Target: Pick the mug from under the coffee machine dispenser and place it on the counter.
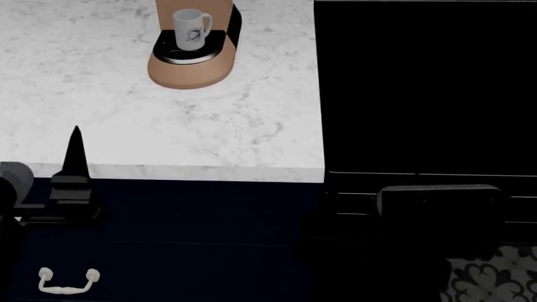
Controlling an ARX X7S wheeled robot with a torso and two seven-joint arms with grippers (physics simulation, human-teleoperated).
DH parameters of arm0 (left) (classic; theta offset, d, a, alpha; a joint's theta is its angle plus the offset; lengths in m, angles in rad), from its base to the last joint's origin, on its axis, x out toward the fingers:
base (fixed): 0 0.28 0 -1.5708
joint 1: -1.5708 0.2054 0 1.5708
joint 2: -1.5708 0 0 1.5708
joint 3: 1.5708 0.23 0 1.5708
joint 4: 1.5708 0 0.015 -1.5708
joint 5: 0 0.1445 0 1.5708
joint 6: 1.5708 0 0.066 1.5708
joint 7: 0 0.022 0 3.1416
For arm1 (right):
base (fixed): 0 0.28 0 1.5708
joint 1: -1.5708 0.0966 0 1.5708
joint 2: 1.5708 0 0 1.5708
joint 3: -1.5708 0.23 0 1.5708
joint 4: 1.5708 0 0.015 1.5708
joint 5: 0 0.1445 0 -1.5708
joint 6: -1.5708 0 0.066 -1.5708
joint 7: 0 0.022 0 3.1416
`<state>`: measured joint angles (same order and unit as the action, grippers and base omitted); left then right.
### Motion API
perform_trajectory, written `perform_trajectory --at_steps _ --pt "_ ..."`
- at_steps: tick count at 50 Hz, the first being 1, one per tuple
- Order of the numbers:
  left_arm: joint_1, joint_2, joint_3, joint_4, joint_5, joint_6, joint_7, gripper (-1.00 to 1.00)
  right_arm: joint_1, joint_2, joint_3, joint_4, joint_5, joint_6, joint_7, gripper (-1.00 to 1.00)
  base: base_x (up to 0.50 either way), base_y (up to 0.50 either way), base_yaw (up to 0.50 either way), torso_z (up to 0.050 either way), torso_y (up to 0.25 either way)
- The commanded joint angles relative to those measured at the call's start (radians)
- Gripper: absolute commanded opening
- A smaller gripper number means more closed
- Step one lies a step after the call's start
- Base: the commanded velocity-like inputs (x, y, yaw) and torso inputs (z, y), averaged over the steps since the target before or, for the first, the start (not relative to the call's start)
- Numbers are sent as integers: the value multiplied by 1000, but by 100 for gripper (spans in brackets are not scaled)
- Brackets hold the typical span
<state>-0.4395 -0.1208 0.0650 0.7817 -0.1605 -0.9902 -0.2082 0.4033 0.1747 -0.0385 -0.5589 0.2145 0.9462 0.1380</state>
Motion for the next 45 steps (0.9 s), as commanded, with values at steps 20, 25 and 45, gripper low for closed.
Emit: perform_trajectory --at_steps 20,25,45 --pt "36 103 -504 -265 148 1033 -624 100 48 19 19 -31 38 68 3 100 0 0 0 0 0" --pt "55 85 -476 -266 170 1075 -658 100 58 28 -5 -47 28 87 16 100 0 0 0 0 0" --pt "76 43 -436 -269 170 1085 -703 100 74 48 -29 -68 49 78 -4 100 281 418 0 0 0"
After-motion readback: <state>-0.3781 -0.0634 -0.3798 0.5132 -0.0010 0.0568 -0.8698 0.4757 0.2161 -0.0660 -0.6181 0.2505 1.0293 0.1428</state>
